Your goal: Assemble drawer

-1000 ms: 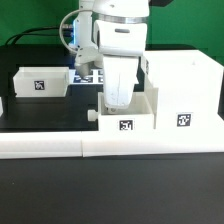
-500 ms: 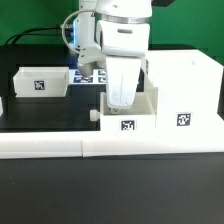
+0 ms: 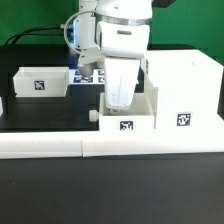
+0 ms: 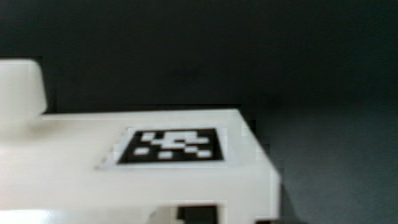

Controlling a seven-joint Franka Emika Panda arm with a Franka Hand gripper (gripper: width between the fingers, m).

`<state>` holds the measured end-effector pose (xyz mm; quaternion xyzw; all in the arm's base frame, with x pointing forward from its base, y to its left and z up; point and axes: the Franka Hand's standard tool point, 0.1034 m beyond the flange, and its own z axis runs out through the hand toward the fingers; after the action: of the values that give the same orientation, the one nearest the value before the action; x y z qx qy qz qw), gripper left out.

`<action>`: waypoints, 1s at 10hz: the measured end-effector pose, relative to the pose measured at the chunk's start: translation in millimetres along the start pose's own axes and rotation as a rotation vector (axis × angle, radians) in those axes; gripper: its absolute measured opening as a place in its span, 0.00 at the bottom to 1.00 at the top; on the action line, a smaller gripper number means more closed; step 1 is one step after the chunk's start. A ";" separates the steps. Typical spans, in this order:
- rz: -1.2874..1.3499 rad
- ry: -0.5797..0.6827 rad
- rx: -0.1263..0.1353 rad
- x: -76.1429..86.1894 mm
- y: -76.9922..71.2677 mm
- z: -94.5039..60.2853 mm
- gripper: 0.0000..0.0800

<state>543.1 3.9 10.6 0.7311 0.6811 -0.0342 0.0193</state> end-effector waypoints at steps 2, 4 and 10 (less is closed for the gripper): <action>-0.002 0.008 -0.034 1.9 0.2 1.3 0.05; -0.012 0.005 -0.034 2.5 -1.9 2.3 0.05; -0.019 0.001 -0.032 1.5 -1.2 2.3 0.05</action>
Offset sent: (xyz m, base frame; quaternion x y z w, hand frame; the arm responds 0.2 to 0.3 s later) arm 0.0000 0.0000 0.0000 0.0000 0.0000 0.0000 1.0000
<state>542.0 5.2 8.3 0.7243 0.6885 -0.0231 0.0306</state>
